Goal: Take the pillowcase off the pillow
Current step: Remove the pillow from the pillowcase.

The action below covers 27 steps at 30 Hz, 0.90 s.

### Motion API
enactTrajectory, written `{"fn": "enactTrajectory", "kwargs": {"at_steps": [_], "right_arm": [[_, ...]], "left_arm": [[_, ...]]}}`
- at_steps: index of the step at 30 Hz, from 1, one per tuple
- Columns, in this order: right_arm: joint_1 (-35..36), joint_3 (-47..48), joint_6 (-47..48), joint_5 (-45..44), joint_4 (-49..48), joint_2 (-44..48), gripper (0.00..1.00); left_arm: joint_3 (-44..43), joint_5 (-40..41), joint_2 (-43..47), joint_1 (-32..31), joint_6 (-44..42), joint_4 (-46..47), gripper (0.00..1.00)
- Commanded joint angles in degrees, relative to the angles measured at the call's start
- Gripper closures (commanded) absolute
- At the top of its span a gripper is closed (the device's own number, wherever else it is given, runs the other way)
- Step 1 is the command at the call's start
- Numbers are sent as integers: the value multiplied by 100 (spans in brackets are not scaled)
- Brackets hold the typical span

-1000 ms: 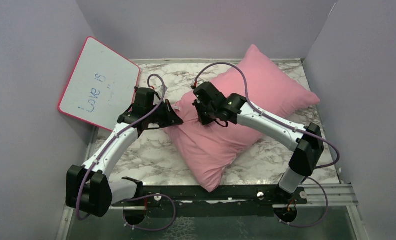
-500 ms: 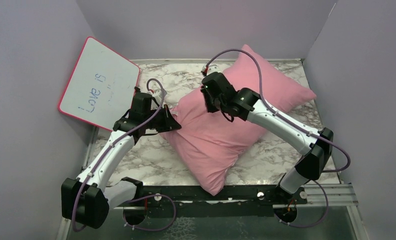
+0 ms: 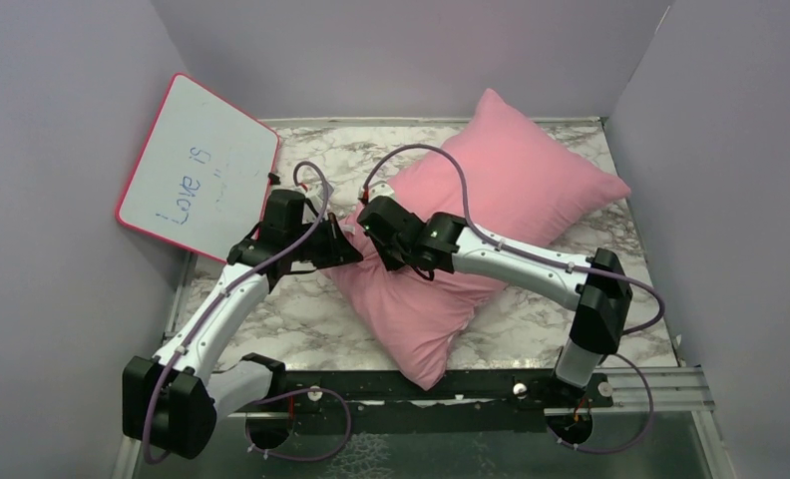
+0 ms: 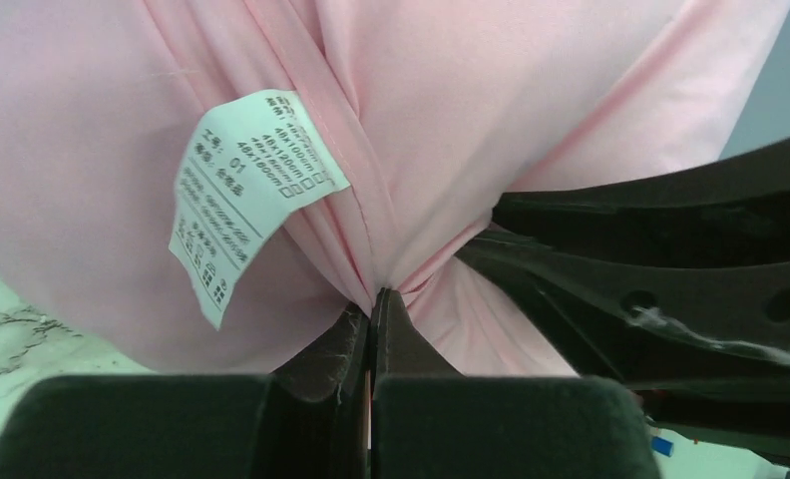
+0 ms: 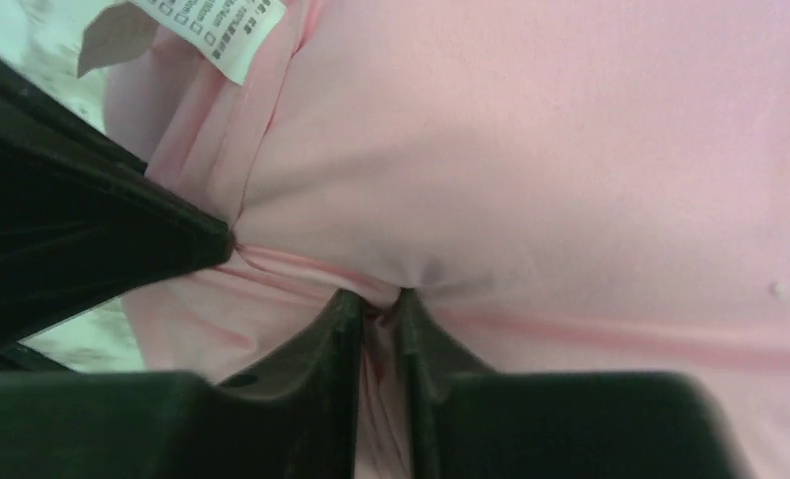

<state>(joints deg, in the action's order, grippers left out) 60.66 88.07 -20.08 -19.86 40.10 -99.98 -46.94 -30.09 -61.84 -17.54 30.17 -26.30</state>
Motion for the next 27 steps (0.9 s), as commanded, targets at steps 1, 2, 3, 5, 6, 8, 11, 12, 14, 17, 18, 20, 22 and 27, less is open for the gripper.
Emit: {"fn": "enactTrajectory", "kwargs": {"at_steps": [1,2,3,5,6,8,11,12,14,17,18,20,22,27], "right_arm": [[-55,30,-196,-1273,673,6,95],[-55,37,-141,-1215,554,128,99],[-55,-24,-50,-1167,363,263,99],[-63,-115,126,-1183,75,509,99],[-70,-129,176,-1206,-19,602,99],[-85,-112,248,-1220,-109,768,99],[-98,-6,314,-1459,-73,871,99],[-103,20,312,-1585,-38,886,99],[-131,34,317,-1674,-20,941,99],[-160,51,301,-1627,20,986,99],[-164,54,246,-1709,84,994,99],[-204,56,245,-1785,183,997,99],[-213,124,393,-1211,247,1003,96],[-213,-149,521,1049,-267,1108,34]], "left_arm": [[196,55,189,-8,76,-350,100],[226,71,195,-4,98,-339,100],[246,87,199,-4,102,-323,100],[284,151,215,-5,59,-315,100],[316,206,224,-5,29,-326,100],[382,291,252,-4,42,-339,100],[507,293,338,-6,158,-345,100],[541,305,378,-4,178,-341,100],[597,350,462,-8,190,-340,100],[632,359,530,-6,199,-347,100],[636,348,534,-4,207,-362,100],[625,308,553,-4,220,-374,100],[637,294,588,-5,246,-371,100],[616,270,595,-4,252,-371,100]]}}
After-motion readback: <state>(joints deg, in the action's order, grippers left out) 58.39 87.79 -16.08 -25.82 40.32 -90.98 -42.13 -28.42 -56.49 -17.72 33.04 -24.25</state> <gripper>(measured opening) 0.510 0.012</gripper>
